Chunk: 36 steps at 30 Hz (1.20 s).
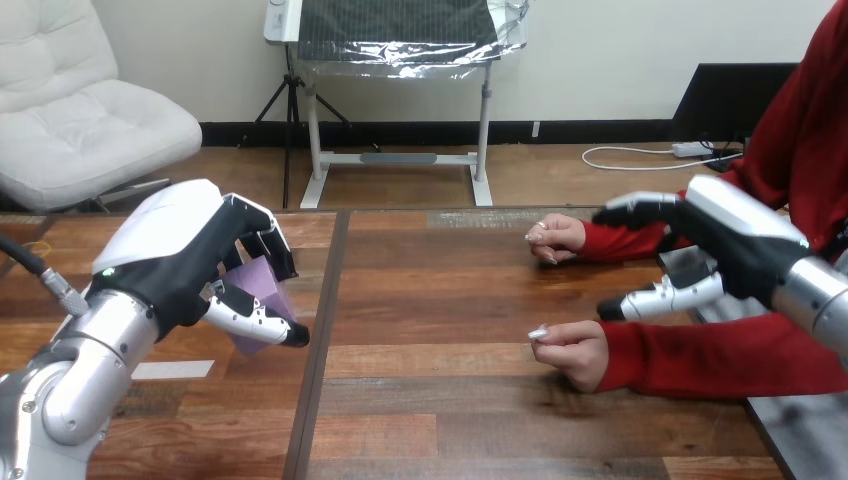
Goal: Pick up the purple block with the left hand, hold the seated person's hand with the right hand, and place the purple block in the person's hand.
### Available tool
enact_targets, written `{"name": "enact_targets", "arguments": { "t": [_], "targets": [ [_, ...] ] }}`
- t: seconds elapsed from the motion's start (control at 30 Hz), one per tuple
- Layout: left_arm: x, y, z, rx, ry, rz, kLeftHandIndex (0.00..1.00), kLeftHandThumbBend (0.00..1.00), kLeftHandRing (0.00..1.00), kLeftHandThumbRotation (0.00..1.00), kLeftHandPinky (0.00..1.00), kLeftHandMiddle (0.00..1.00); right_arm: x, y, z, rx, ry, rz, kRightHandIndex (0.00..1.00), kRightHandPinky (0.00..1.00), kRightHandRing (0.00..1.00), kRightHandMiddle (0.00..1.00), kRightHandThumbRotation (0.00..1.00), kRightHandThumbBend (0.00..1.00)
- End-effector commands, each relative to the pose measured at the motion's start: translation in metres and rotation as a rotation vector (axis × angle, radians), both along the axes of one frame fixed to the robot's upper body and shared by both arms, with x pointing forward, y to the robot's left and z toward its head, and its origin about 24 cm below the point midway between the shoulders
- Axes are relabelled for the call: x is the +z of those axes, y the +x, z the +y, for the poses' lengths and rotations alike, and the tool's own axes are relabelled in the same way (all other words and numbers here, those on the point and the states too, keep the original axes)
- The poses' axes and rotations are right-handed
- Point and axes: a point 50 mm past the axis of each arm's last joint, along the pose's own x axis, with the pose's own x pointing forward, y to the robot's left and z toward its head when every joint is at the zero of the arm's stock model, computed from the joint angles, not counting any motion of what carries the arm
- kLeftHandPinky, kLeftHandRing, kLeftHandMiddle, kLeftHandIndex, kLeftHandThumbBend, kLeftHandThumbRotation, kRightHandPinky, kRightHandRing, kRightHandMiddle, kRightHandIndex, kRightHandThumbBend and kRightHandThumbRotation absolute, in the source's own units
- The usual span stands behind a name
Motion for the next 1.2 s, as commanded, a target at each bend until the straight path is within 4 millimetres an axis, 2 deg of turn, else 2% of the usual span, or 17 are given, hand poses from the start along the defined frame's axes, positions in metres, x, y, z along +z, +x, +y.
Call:
{"name": "enact_targets", "arguments": {
  "t": [0.0,0.5,1.17],
  "targets": [
    [0.020,0.000,0.002,-0.003,0.011,-0.072,0.41,0.78,0.31,0.00,0.28,0.37,0.029,0.013,-0.006,-0.009,-0.051,-0.077,0.79,0.66,0.79,0.79,0.50,1.00],
    [0.022,0.001,0.003,0.004,-0.003,-0.063,0.41,0.78,0.28,0.00,0.26,0.35,0.019,0.013,-0.010,-0.037,-0.092,0.000,0.78,0.72,0.81,0.80,0.49,1.00],
    [0.020,0.001,0.006,0.013,-0.022,-0.062,0.41,0.78,0.29,0.00,0.26,0.36,0.023,0.016,-0.015,-0.053,-0.114,0.098,0.81,0.78,0.84,0.83,0.35,1.00]
  ]
}}
